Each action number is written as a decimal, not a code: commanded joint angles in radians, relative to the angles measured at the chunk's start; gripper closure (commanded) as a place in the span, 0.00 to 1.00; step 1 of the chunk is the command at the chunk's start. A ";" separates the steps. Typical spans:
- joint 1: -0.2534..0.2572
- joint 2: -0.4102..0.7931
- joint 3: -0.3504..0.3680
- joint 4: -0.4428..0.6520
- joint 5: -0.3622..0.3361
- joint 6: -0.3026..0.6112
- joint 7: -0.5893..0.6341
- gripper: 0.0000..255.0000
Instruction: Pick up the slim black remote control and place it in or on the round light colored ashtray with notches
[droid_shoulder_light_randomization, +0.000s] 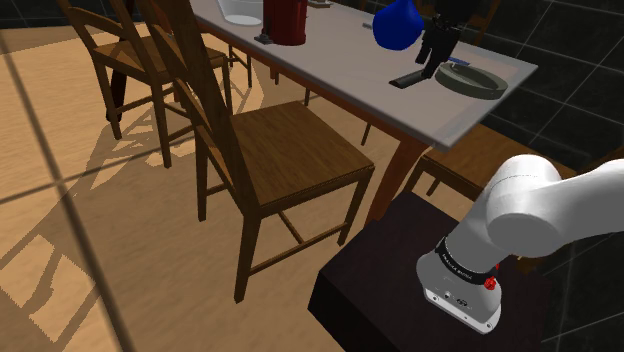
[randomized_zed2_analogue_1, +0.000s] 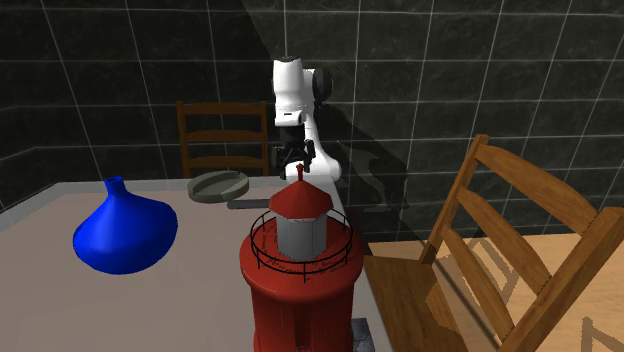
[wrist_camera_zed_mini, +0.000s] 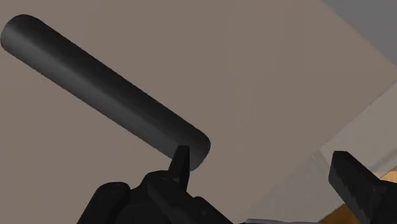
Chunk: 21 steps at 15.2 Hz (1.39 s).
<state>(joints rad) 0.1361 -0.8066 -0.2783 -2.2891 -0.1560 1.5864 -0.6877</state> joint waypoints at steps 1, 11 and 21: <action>0.055 0.005 -0.084 0.008 -0.067 0.007 -0.241 0.00; 0.266 0.110 -0.340 0.089 -0.216 0.095 -0.876 0.00; 0.262 0.107 -0.358 0.029 -0.229 0.153 -0.871 0.00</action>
<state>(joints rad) 0.3983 -0.6994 -0.6365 -2.2602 -0.3854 1.7395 -1.5589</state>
